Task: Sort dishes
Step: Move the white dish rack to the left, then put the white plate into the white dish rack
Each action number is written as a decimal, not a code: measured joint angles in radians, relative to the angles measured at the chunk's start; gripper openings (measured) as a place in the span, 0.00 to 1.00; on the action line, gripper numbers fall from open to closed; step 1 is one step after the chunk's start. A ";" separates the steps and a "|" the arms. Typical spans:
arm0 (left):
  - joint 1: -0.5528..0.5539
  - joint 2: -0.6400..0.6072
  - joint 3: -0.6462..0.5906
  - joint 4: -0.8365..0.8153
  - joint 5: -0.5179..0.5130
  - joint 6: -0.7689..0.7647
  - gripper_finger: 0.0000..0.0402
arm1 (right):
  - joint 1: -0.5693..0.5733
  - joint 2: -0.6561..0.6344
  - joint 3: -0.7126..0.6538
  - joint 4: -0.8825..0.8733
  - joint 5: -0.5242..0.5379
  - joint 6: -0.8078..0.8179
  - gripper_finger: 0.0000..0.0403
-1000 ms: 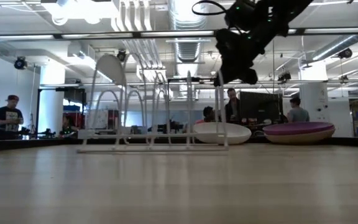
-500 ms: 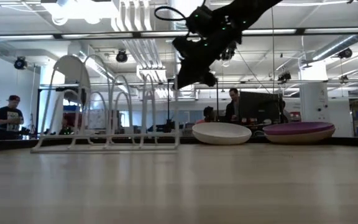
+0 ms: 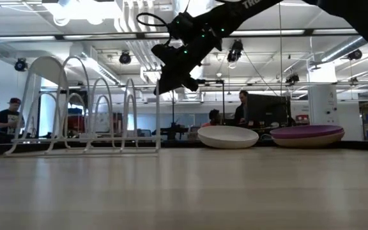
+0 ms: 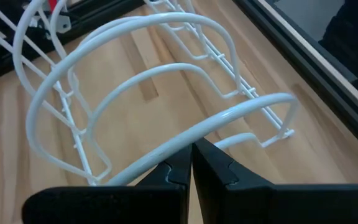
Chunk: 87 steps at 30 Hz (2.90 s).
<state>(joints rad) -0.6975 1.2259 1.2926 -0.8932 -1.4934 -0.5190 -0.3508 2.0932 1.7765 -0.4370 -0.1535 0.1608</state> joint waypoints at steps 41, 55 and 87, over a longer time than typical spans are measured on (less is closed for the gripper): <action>-0.028 0.123 0.001 -0.139 -0.004 -0.317 0.00 | -0.047 -0.614 -0.486 -0.181 0.261 -0.222 0.02; -0.035 0.115 -0.004 -0.171 -0.061 -0.311 0.00 | -0.080 -0.775 -0.947 0.328 0.261 -0.246 0.02; -0.034 0.002 -0.160 -0.615 0.020 -0.919 0.00 | -0.268 -0.648 -0.875 0.005 0.401 -0.102 0.31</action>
<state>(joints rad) -0.7315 1.2279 1.1322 -1.5087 -1.4738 -1.4377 -0.6189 1.4452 0.9012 -0.4320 0.2479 0.0584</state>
